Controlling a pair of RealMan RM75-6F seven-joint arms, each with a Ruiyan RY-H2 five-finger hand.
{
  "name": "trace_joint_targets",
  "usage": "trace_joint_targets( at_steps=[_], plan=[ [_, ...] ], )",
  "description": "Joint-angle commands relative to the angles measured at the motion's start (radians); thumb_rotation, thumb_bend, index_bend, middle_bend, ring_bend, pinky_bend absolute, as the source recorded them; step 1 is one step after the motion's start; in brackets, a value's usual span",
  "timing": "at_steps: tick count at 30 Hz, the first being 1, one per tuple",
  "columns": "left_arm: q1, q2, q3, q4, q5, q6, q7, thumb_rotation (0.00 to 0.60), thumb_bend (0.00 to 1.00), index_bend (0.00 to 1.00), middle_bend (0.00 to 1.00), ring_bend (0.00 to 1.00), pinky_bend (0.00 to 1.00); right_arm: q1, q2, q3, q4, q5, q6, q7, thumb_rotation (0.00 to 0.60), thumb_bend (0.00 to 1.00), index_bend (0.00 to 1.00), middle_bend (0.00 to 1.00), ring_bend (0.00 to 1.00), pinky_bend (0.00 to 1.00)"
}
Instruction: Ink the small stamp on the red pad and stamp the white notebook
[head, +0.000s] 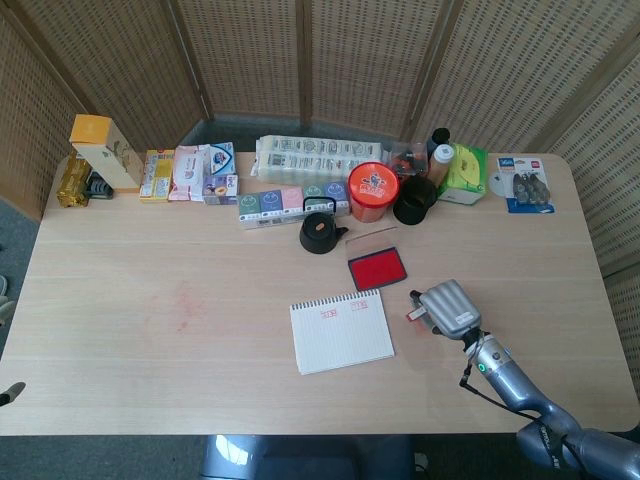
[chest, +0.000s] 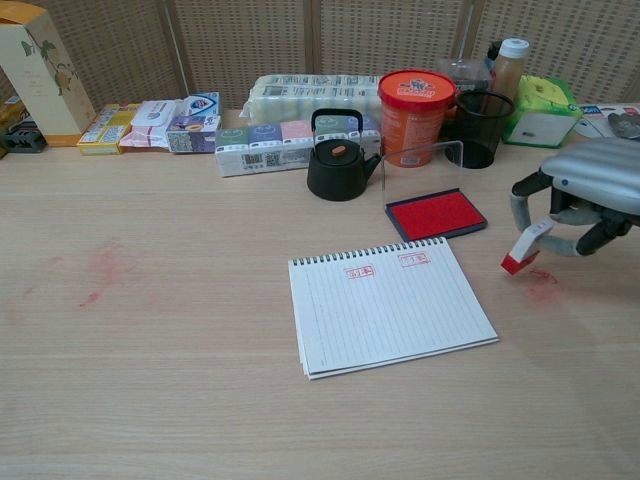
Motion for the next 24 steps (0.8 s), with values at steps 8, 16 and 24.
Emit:
trace_joint_targets(
  at_steps=[8,16,24],
  plan=[
    [0.003,0.01,0.003,0.007,0.011,0.008,-0.034,0.6,0.0,0.0,0.0,0.0,0.01,0.106,0.005,0.14,-0.214,0.211,-0.086,-0.315,0.6,0.47,0.57,1.0,1.0,1.0],
    [-0.002,0.015,0.004,0.016,0.009,-0.004,-0.06,0.6,0.0,0.0,0.0,0.0,0.01,0.201,-0.079,0.217,-0.205,0.413,-0.105,-0.504,0.6,0.47,0.57,1.0,1.0,1.0],
    [-0.02,0.018,-0.005,0.028,-0.018,-0.038,-0.084,0.6,0.0,0.0,0.0,0.0,0.01,0.282,-0.185,0.232,-0.113,0.575,-0.114,-0.595,0.6,0.47,0.57,1.0,1.0,1.0]
  ],
)
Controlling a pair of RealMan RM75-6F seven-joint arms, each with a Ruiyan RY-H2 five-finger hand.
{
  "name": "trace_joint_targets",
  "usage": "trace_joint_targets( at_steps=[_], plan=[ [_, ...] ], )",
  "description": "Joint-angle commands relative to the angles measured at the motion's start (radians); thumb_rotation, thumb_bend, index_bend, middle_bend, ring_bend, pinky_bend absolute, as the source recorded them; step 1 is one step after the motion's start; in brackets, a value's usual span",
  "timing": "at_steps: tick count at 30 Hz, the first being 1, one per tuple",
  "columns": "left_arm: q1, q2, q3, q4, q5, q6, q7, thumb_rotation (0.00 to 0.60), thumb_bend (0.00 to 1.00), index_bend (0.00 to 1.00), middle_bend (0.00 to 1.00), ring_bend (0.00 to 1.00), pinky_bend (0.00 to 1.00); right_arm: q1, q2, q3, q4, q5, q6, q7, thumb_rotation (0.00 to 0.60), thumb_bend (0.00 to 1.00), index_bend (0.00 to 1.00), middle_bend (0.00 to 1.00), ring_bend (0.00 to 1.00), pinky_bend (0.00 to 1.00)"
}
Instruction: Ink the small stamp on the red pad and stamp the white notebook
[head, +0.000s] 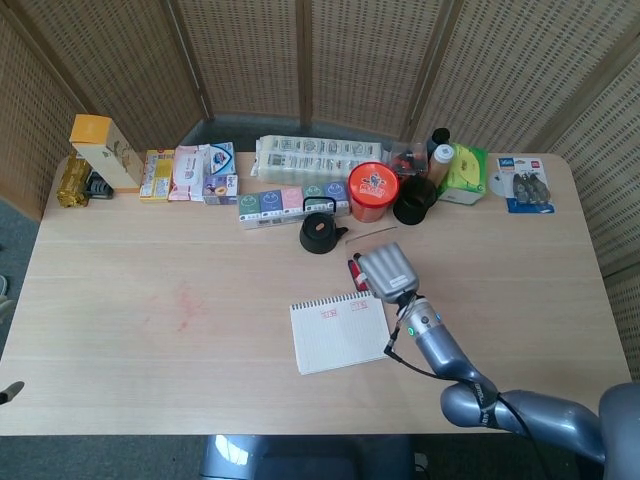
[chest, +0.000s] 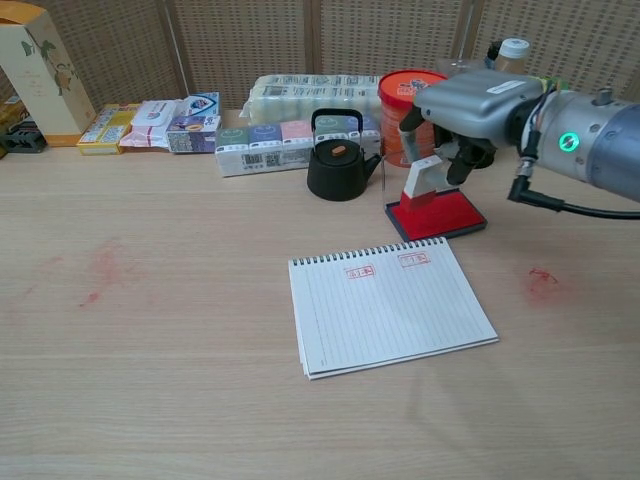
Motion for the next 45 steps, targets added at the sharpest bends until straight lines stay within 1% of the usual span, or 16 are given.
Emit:
trace_joint_targets(
  at_steps=[1,8,15,18,22,28,32,36,39,42,45],
  plan=[
    [-0.006,0.002,-0.003,0.002,-0.009,-0.01,-0.008,0.6,0.0,0.0,0.0,0.0,0.01,0.047,-0.071,0.007,0.076,0.072,-0.011,-0.037,0.6,0.47,0.57,1.0,1.0,1.0],
    [-0.012,0.004,-0.007,0.005,-0.025,-0.025,-0.018,0.6,0.0,0.0,0.0,0.0,0.01,0.084,-0.146,0.006,0.189,0.123,-0.021,-0.03,0.6,0.47,0.57,1.0,1.0,1.0],
    [-0.025,0.003,-0.015,0.014,-0.057,-0.055,-0.028,0.6,0.0,0.0,0.0,0.0,0.01,0.113,-0.206,-0.013,0.342,0.141,-0.055,-0.01,0.6,0.47,0.58,1.0,1.0,1.0],
    [-0.028,0.001,-0.015,0.012,-0.062,-0.062,-0.023,0.6,0.0,0.0,0.0,0.0,0.01,0.116,-0.227,-0.031,0.396,0.139,-0.07,-0.002,0.6,0.47,0.58,1.0,1.0,1.0],
    [-0.026,0.001,-0.015,0.009,-0.063,-0.058,-0.021,0.6,0.0,0.0,0.0,0.0,0.01,0.116,-0.249,-0.039,0.437,0.136,-0.078,0.02,0.6,0.47,0.58,1.0,1.0,1.0],
    [-0.023,0.002,-0.015,0.008,-0.061,-0.053,-0.023,0.6,0.0,0.0,0.0,0.0,0.01,0.113,-0.262,-0.044,0.463,0.124,-0.077,0.041,0.6,0.47,0.58,1.0,1.0,1.0],
    [-0.024,0.002,-0.015,0.01,-0.061,-0.055,-0.026,0.6,0.0,0.0,0.0,0.0,0.01,0.112,-0.251,-0.04,0.437,0.117,-0.057,0.036,0.6,0.47,0.59,1.0,1.0,1.0],
    [-0.025,0.003,-0.014,0.011,-0.058,-0.057,-0.03,0.6,0.0,0.0,0.0,0.0,0.01,0.11,-0.211,-0.038,0.356,0.112,-0.025,0.008,0.6,0.47,0.59,1.0,1.0,1.0],
    [-0.023,0.004,-0.012,0.01,-0.049,-0.05,-0.03,0.6,0.0,0.0,0.0,0.0,0.01,0.108,-0.163,-0.037,0.263,0.106,0.005,-0.024,0.6,0.47,0.59,1.0,1.0,1.0],
    [-0.02,0.005,-0.008,0.009,-0.039,-0.044,-0.032,0.6,0.0,0.0,0.0,0.0,0.01,0.107,-0.102,-0.031,0.139,0.112,0.044,-0.071,0.6,0.48,0.59,1.0,1.0,1.0],
    [-0.018,0.006,-0.006,0.008,-0.031,-0.038,-0.034,0.6,0.0,0.0,0.0,0.0,0.01,0.107,-0.059,-0.03,0.05,0.124,0.075,-0.114,0.6,0.48,0.59,1.0,1.0,1.0]
  ],
)
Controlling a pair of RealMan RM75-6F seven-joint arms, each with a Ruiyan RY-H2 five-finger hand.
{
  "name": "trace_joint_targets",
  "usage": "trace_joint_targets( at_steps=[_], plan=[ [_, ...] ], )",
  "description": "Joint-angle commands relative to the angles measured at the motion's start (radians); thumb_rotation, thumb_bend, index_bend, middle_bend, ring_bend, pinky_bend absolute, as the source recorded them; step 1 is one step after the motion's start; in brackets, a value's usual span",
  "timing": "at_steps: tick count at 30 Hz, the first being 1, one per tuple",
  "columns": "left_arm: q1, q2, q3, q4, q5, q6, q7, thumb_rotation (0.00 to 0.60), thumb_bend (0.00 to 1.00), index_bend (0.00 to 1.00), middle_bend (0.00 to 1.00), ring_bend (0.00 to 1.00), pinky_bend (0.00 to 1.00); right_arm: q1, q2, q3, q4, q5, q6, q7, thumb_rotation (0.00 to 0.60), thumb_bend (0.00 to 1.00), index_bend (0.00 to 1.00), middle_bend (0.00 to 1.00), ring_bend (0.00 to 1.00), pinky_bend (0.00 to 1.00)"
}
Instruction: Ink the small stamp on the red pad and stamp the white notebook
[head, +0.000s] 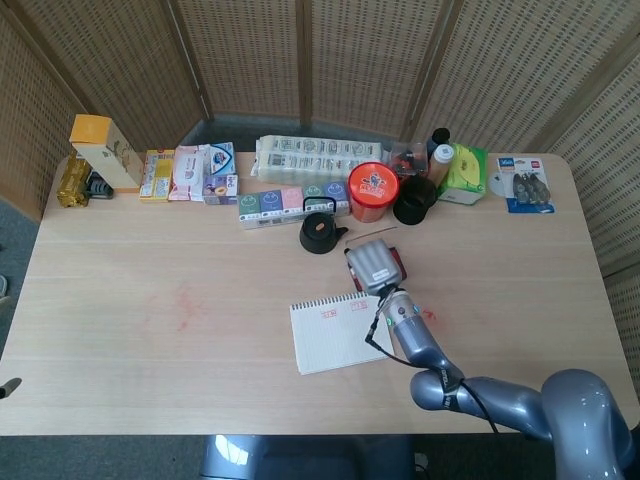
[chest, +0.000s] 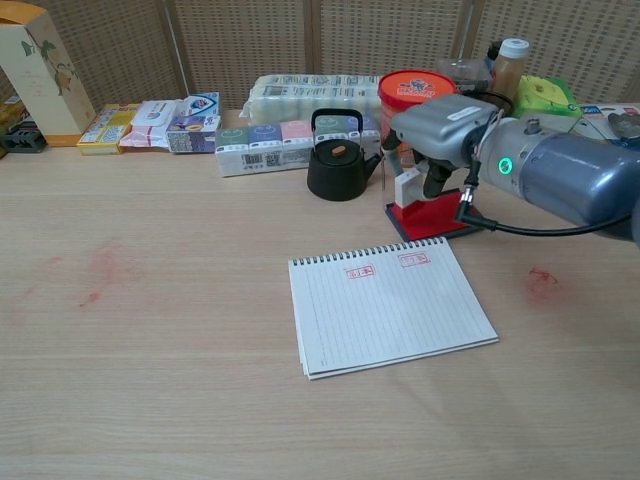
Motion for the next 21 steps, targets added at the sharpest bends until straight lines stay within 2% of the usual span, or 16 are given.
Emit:
trace_joint_targets(
  at_steps=[1,6,10,21],
  plan=[
    [0.003,0.001,0.002,-0.001,0.007,0.006,-0.001,0.6,0.0,0.0,0.0,0.0,0.01,-0.001,0.083,0.004,-0.149,0.015,0.064,-0.079,0.6,0.48,0.59,1.0,1.0,1.0],
    [0.007,0.004,0.005,-0.002,0.019,0.016,-0.007,0.6,0.0,0.0,0.0,0.0,0.01,-0.007,0.139,-0.005,-0.286,0.051,0.131,-0.162,0.6,0.48,0.59,1.0,1.0,1.0],
    [0.006,0.004,0.009,0.001,0.029,0.016,-0.01,0.6,0.0,0.0,0.0,0.0,0.01,-0.034,0.157,-0.031,-0.418,0.093,0.261,-0.255,0.6,0.48,0.59,1.0,1.0,1.0],
    [0.008,0.002,0.013,-0.003,0.041,0.023,-0.001,0.6,0.0,0.0,0.0,0.0,0.01,-0.076,0.116,-0.116,-0.506,0.084,0.388,-0.334,0.6,0.48,0.59,1.0,1.0,1.0]
  ],
)
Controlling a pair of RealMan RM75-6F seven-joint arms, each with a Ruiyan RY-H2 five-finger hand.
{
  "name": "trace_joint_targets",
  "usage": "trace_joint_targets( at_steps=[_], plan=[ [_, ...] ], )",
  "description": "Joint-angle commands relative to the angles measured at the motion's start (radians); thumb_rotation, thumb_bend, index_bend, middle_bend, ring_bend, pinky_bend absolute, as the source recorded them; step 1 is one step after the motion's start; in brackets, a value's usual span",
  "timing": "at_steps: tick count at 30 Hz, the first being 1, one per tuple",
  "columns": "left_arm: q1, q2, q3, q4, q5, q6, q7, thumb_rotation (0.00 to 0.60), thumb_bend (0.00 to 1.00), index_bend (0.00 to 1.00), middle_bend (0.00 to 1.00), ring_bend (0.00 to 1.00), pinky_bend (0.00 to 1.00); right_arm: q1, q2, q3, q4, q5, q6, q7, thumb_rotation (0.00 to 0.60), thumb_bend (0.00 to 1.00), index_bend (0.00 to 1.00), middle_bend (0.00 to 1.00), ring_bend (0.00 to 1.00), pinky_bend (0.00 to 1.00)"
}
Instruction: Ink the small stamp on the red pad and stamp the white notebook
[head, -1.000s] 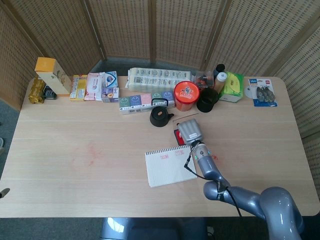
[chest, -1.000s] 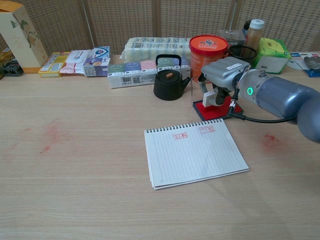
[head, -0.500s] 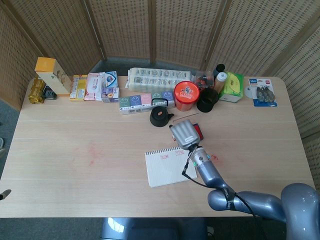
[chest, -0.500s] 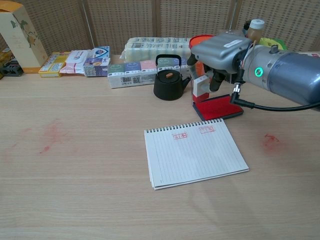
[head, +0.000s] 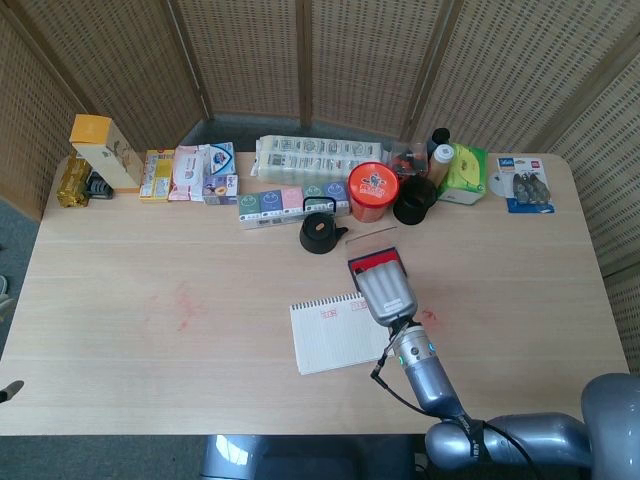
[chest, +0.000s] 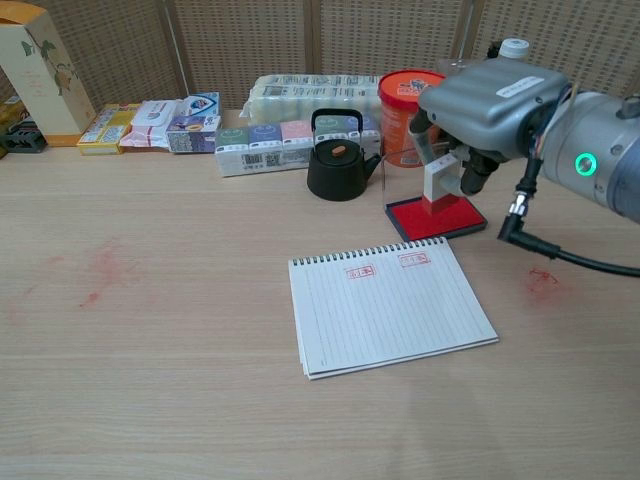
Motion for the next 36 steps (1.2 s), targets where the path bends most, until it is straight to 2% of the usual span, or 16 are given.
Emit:
trace_joint_targets(
  at_steps=[1,8,15,36],
  plan=[
    [0.001,-0.001,0.001,-0.001,0.001,0.001,0.003,0.6,0.0,0.0,0.0,0.0,0.01,-0.013,-0.017,-0.027,-0.018,-0.004,0.015,-0.017,0.6,0.48,0.59,1.0,1.0,1.0],
    [0.001,-0.004,0.002,-0.001,0.0,0.001,0.011,0.6,0.0,0.0,0.0,0.0,0.01,-0.037,-0.083,-0.067,0.038,-0.015,0.012,0.005,0.6,0.49,0.59,1.0,1.0,1.0],
    [-0.001,-0.005,0.0,0.001,-0.008,-0.004,0.011,0.6,0.0,0.0,0.0,0.0,0.01,-0.048,-0.13,-0.051,0.126,0.008,-0.016,0.04,0.6,0.48,0.59,1.0,1.0,1.0],
    [-0.008,-0.011,-0.002,-0.002,-0.023,-0.019,0.03,0.6,0.0,0.0,0.0,0.0,0.01,-0.078,-0.163,-0.032,0.208,0.014,-0.075,0.118,0.6,0.48,0.59,1.0,1.0,1.0]
  ],
)
